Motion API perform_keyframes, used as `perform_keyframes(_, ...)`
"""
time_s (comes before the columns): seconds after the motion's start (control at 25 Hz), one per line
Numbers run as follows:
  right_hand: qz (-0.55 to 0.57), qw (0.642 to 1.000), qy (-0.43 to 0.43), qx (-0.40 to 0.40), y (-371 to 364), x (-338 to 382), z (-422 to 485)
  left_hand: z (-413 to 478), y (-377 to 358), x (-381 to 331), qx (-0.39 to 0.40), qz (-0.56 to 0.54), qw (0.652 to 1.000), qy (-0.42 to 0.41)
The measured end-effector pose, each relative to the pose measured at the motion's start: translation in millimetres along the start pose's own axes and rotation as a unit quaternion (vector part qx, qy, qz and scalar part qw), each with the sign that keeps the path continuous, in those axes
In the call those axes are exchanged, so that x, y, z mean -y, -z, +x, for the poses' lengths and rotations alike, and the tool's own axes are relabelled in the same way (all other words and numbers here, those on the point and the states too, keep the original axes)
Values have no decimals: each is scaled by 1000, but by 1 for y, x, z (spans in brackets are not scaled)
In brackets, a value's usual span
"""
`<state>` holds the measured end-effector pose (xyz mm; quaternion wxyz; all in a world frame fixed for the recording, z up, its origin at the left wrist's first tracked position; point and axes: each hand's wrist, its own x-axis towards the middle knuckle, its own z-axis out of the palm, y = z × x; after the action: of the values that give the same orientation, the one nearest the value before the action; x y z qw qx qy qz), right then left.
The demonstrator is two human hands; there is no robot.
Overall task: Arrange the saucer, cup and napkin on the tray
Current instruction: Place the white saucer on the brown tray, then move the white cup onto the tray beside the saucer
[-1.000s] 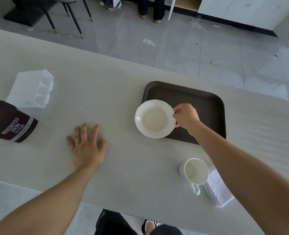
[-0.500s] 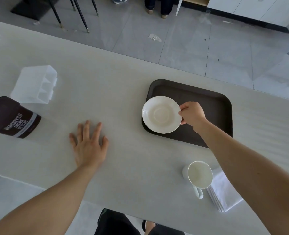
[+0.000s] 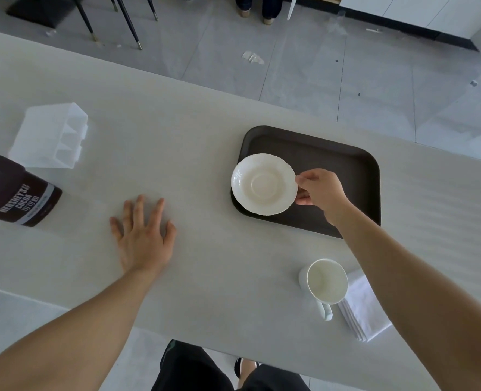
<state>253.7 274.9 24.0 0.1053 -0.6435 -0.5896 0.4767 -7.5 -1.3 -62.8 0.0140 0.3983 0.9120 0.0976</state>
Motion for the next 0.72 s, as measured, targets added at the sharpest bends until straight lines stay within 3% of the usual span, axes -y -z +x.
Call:
perform_keyframes(0.36,-168,968,133,-130,59,-69,-148,1,2,-3,13,11,1000,10)
perform_keyframes(0.56,-246,959,100,-98,54,-101,-203,0,2,-4,8,4,1000,4)
perform_keyframes(0.72,-215,971,53,-88,39,-116,-214,0,4,-3,13,2,1000,1)
